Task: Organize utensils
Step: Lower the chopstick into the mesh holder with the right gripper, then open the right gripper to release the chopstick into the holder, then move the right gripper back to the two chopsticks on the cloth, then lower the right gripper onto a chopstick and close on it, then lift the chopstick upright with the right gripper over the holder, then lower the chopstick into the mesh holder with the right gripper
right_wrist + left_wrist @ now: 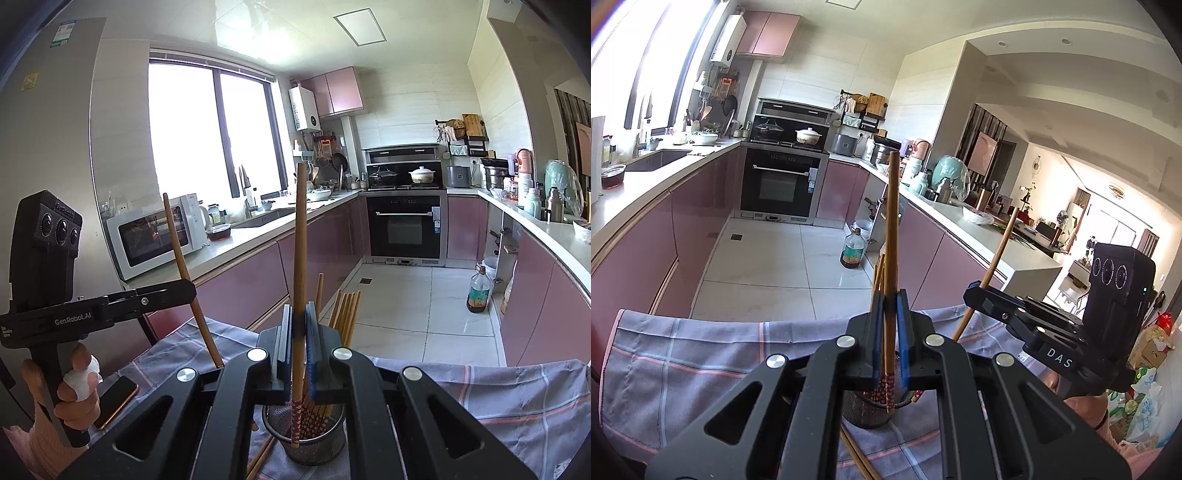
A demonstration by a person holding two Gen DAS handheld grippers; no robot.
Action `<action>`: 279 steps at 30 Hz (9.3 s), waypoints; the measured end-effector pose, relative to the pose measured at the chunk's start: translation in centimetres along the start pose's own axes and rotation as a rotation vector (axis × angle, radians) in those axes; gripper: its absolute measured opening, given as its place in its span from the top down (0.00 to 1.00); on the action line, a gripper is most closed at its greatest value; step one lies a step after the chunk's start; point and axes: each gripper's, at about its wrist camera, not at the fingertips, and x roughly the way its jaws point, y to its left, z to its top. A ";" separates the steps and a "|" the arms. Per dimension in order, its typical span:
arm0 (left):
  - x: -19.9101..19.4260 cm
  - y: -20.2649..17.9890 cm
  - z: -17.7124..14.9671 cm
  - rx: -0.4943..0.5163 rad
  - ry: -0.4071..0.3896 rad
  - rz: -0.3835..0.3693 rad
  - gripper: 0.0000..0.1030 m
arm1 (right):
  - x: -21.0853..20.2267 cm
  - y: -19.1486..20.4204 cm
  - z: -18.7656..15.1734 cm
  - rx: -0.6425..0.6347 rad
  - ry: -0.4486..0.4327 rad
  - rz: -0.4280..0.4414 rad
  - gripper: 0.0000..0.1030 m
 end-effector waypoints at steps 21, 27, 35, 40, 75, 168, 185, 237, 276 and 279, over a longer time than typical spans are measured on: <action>2.0 0.1 -0.2 0.002 0.038 0.030 0.93 | 2.1 -0.3 -0.2 0.022 0.020 -0.032 0.95; 3.0 -0.4 -0.2 0.018 0.062 0.055 0.93 | 3.0 -0.4 -0.4 0.025 0.049 -0.035 0.95; 4.3 -0.8 -0.7 0.037 0.106 0.073 0.93 | 4.0 -0.4 -1.2 0.025 0.087 -0.036 0.95; 5.0 -1.0 -1.0 0.057 0.141 0.091 0.93 | 4.4 -0.4 -1.8 0.029 0.111 -0.038 0.95; 7.9 -0.5 -3.3 0.083 0.213 0.123 0.74 | 6.8 -1.8 -4.0 0.089 0.213 -0.051 0.85; 6.6 0.7 -20.7 0.083 0.496 0.295 0.76 | 6.3 4.1 -16.6 0.022 0.545 0.054 0.80; 6.9 1.2 -20.6 0.074 0.488 0.295 0.81 | 8.1 4.2 -16.3 0.004 0.558 0.028 0.83; 5.7 1.0 -18.9 -0.006 0.446 0.267 0.92 | 4.2 3.0 -14.0 0.070 0.445 0.123 0.95; -2.7 -0.6 -11.1 -0.071 0.201 0.050 0.93 | -1.2 1.3 -7.8 0.090 0.172 0.129 0.95; -2.8 -0.6 -10.7 -0.069 0.190 0.049 0.93 | -1.5 1.2 -7.2 0.084 0.153 0.124 0.95</action>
